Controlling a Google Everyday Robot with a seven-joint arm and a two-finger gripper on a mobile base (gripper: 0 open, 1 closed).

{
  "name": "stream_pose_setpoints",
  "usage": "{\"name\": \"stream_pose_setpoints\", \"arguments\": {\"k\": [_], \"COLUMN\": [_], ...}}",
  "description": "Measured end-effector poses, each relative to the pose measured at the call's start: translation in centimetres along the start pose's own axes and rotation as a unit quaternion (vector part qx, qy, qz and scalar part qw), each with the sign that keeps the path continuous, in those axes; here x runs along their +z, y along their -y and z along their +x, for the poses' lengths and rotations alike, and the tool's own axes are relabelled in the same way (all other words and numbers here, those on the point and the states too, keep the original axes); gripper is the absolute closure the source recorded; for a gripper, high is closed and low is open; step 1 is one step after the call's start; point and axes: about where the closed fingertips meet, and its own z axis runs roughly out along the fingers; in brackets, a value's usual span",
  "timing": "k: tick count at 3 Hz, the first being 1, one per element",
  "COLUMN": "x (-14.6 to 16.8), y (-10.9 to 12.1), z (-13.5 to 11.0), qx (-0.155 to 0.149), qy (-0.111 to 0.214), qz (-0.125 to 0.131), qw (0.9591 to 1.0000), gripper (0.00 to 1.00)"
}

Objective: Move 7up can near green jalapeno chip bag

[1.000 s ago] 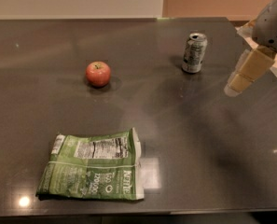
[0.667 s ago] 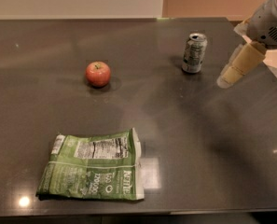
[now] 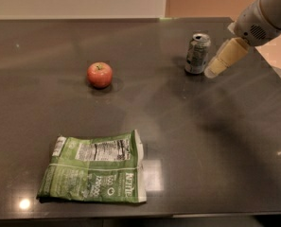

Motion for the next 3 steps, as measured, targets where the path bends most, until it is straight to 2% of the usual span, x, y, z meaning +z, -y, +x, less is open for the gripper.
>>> {"name": "stream_pose_setpoints", "arguments": {"k": [3], "x": [4.8], "y": [4.7], "z": [-0.7], "qx": [0.055], "qy": [-0.004], "qz": [0.006], "qw": [0.9984], "gripper": [0.00]}}
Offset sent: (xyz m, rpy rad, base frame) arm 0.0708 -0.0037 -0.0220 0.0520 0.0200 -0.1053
